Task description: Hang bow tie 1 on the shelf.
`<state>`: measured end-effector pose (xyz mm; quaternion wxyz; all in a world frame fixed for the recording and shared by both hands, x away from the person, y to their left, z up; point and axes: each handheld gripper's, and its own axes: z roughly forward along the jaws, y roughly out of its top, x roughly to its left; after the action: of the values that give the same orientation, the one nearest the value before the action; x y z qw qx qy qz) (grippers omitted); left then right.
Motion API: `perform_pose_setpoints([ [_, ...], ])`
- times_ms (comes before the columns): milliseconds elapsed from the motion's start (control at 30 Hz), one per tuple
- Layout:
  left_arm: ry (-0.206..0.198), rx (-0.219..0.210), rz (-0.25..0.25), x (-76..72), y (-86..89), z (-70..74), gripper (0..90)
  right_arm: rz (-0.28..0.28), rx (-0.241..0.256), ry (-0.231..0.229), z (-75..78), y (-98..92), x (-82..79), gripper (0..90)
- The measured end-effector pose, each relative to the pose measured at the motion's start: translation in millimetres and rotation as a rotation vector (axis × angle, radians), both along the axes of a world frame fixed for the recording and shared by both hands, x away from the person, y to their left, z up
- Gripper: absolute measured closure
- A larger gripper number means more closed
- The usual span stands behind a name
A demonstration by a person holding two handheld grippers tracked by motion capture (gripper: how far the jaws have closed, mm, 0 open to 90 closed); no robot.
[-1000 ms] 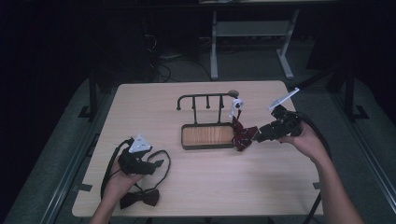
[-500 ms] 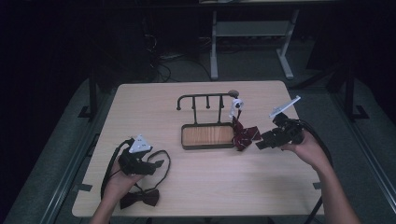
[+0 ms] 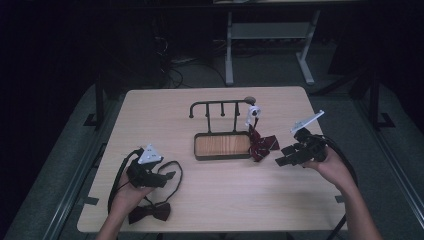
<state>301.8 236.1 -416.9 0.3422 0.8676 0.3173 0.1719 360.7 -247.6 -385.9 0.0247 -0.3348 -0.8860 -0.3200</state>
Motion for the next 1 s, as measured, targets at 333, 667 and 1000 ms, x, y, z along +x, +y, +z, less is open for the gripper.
perform_pose_setpoints([
  [333,0.003,0.011,-0.001,0.7,0.5,-0.8,30.9,-0.012,0.005,0.021,-14.7,-4.6,-8.1,39.5],
  [667,0.001,0.021,-0.005,0.7,0.3,-0.5,30.8,-0.020,0.014,0.010,-24.0,-9.4,-18.0,39.4],
  [1000,0.003,0.015,-0.001,0.5,0.5,-0.3,30.8,-0.025,0.031,-0.002,-29.5,-8.4,-31.9,38.9],
])
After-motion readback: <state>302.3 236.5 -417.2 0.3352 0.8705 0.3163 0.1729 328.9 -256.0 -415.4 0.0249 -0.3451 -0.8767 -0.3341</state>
